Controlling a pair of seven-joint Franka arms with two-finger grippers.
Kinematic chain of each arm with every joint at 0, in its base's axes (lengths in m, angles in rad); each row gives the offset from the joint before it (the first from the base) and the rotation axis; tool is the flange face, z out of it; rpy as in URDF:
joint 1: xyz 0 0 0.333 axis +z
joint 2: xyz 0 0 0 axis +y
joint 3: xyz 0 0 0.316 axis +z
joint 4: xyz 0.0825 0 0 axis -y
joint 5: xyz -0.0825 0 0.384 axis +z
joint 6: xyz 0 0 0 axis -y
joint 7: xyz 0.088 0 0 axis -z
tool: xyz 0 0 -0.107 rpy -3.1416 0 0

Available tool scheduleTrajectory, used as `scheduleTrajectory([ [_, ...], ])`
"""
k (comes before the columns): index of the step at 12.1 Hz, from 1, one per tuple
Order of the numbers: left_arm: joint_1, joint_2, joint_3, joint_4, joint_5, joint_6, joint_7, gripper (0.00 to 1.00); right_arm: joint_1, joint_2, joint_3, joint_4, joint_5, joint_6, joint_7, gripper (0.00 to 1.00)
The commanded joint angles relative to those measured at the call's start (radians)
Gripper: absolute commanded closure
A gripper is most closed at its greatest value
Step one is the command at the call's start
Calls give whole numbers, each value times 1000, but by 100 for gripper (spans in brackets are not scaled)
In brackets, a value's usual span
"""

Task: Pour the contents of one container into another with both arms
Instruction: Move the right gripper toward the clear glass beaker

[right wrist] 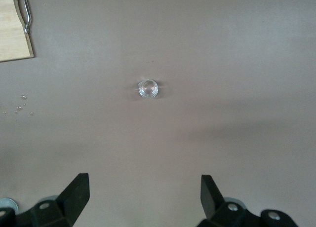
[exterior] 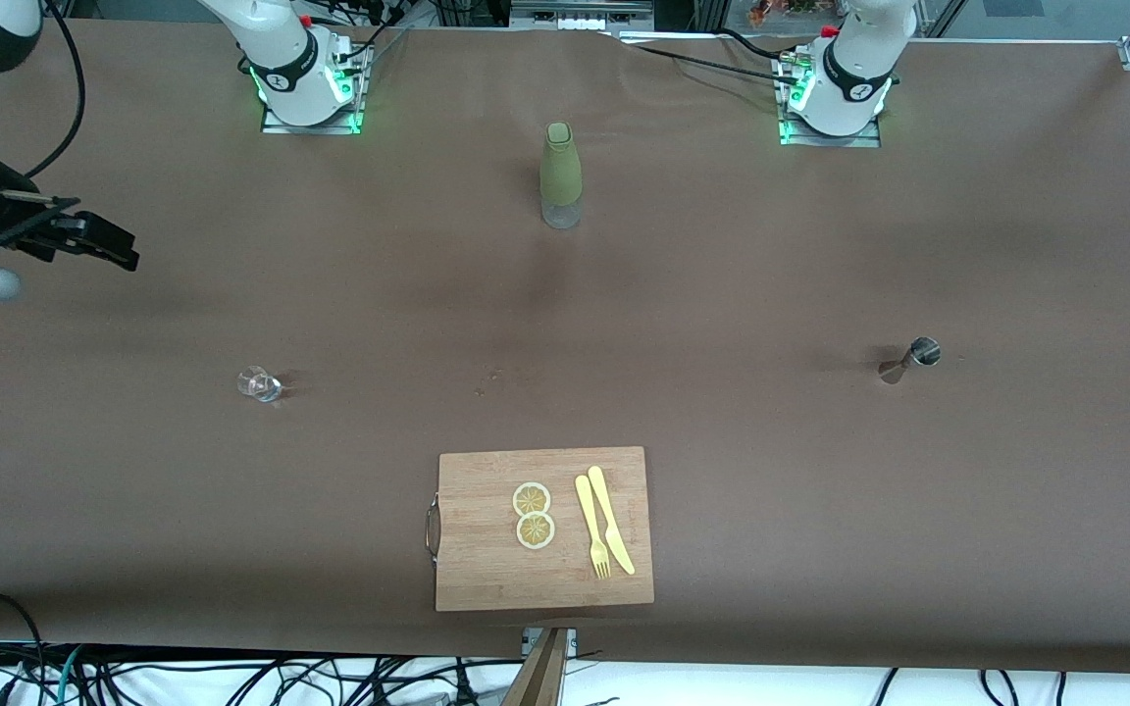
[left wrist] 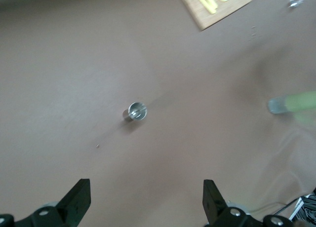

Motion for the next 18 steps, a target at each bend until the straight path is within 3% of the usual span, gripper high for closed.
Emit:
scheduleTrajectory([
  [1,60,12,-7,20,-78,-52,103,0,-3,37,2,6,14,-1,-146,0],
  [5,140,90,-7,19,-152,-94,313,0,-41,146,-10,9,17,17,-524,0],
  [11,210,228,-7,11,-235,-157,551,0,-181,310,-10,0,254,111,-1000,0],
  [15,221,264,-7,5,-241,-172,682,0,-348,437,-8,-11,593,125,-1427,0],
  [18,232,331,-9,6,-276,-181,774,0,-422,542,-8,-22,779,125,-1741,0],
])
